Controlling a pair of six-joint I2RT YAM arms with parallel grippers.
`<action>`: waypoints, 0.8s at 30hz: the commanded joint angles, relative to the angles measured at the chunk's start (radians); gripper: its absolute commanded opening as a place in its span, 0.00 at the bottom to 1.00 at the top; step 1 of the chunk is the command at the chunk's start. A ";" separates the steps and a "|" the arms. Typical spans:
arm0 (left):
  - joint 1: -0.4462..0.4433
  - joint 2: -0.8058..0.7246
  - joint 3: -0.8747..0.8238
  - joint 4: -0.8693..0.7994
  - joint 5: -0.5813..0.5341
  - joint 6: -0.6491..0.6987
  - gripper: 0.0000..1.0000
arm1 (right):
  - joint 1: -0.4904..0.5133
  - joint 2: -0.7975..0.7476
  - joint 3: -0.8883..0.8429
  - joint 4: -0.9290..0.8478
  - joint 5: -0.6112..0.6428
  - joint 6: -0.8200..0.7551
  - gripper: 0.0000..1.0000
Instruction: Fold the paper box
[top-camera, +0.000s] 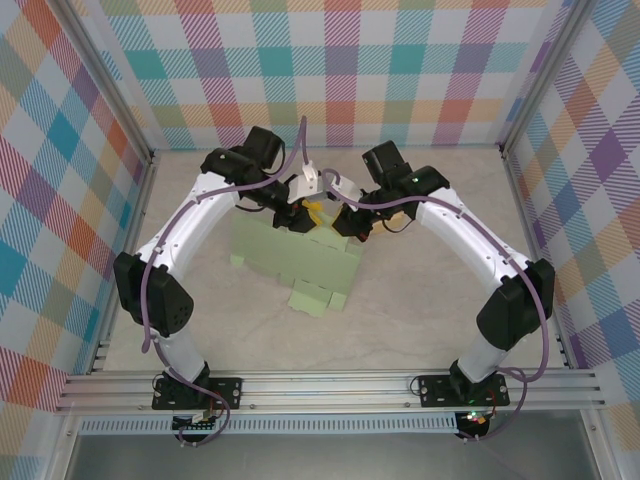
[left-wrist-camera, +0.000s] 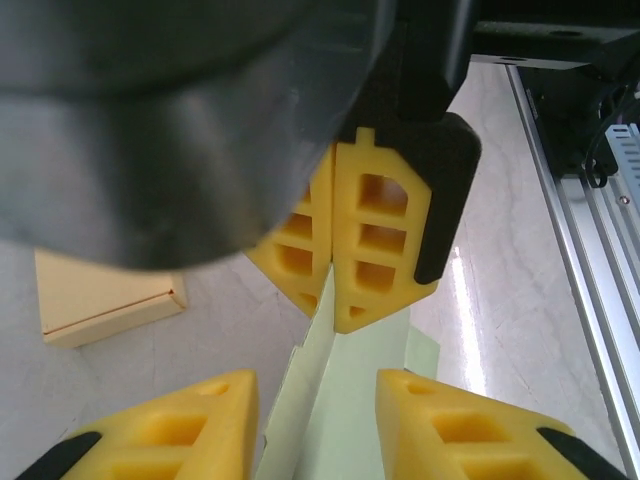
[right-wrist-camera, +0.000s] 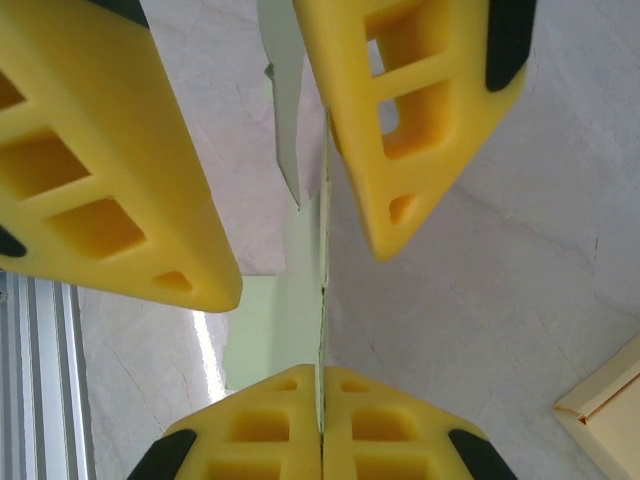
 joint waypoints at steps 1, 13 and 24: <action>-0.017 0.027 0.024 -0.046 -0.009 0.015 0.36 | 0.005 -0.028 0.024 0.012 -0.053 -0.013 0.00; 0.020 0.063 0.020 -0.065 -0.003 0.020 0.36 | 0.006 -0.087 -0.051 0.055 -0.059 -0.009 0.00; 0.030 0.063 0.018 -0.115 0.036 0.063 0.00 | 0.002 -0.093 -0.086 0.112 -0.012 0.039 0.18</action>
